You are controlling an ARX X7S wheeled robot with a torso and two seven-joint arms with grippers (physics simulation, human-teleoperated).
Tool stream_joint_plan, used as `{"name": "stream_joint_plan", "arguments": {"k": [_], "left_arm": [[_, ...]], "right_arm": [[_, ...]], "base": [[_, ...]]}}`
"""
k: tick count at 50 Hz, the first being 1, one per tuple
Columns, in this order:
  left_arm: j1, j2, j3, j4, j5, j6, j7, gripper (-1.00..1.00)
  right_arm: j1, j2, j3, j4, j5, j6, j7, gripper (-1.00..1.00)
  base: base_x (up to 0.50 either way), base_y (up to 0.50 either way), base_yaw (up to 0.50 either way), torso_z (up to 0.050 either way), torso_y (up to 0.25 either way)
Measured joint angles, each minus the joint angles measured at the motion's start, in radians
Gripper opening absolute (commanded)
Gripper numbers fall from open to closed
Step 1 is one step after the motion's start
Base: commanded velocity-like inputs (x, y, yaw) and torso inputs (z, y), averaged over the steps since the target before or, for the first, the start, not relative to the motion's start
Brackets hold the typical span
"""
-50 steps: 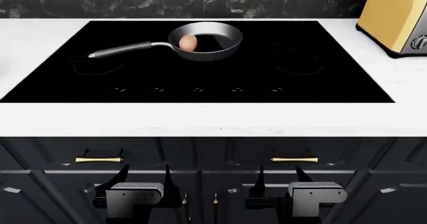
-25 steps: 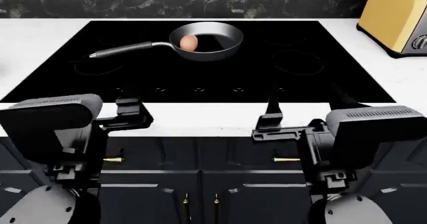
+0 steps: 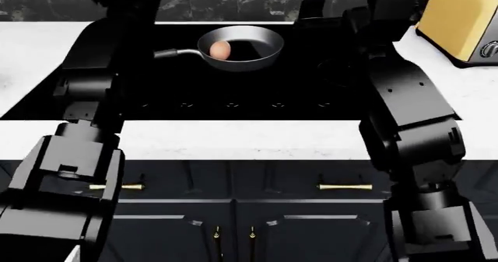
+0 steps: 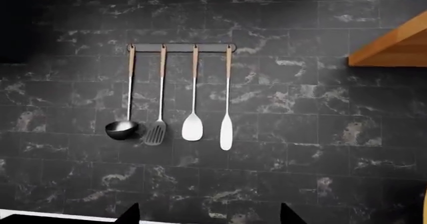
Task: Pick the egg from the pan and place it in the bowl.
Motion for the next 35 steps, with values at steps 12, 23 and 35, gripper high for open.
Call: {"name": "stream_joint_plan", "arguments": {"k": [12, 23, 35], "left_arm": [[-0.135, 0.084, 0.146, -0.326, -0.127, 0.096, 0.130, 1.00], [-0.191, 0.108, 0.451, -0.414, -0.437, 0.125, 0.166, 1.00], [-0.221, 0.115, 0.703, -0.433, -0.708, 0.116, 0.189, 1.00]], "right_arm": [[0.125, -0.038, -0.017, 0.318, -0.028, -0.097, -0.036, 1.00], [0.188, -0.069, -0.017, 0.550, -0.036, -0.214, -0.083, 1.00], [0.217, -0.092, -0.014, 0.668, -0.022, -0.261, -0.122, 1.00]], "base": [[0.00, 0.00, 0.00, 0.000, 0.000], [0.00, 0.00, 0.00, 0.000, 0.000], [0.00, 0.00, 0.00, 0.000, 0.000]]}}
